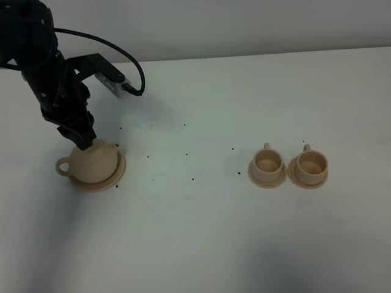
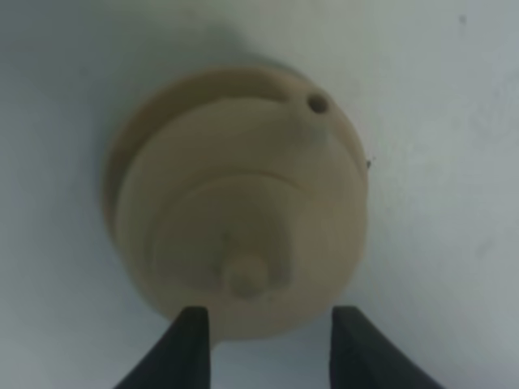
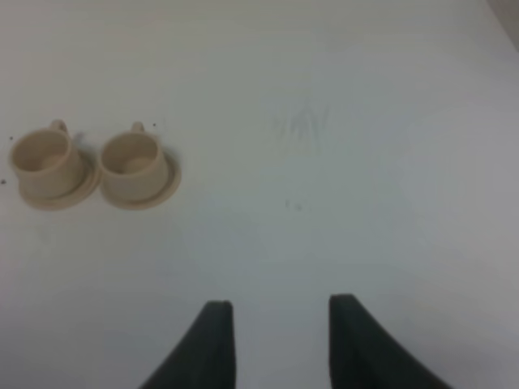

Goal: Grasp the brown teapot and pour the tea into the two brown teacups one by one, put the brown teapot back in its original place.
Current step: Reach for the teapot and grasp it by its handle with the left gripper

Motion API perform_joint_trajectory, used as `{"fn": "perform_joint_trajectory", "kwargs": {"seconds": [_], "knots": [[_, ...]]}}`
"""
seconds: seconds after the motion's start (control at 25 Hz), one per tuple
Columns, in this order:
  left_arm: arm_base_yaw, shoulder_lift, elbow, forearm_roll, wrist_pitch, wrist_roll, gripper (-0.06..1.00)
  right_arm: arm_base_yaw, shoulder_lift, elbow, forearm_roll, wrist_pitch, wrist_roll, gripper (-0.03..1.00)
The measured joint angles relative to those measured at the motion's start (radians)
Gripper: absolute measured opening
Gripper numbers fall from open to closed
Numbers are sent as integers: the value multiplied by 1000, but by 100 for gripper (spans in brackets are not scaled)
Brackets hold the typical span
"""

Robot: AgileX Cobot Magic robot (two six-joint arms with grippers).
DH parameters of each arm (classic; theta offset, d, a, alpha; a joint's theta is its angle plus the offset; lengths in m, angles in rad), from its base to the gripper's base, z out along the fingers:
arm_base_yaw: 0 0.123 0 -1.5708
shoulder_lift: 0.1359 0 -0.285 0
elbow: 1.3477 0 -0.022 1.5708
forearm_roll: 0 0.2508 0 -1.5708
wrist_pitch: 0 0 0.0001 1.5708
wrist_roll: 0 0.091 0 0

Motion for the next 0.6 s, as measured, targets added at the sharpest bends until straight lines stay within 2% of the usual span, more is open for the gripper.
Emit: {"fn": "perform_joint_trajectory", "kwargs": {"seconds": [0.28,0.6], "knots": [[0,-54,88,76,0,119,38,0,0,0,0,0,0,31],[16,-85,128,113,0,143,38,0,0,0,0,0,0,31]]}}
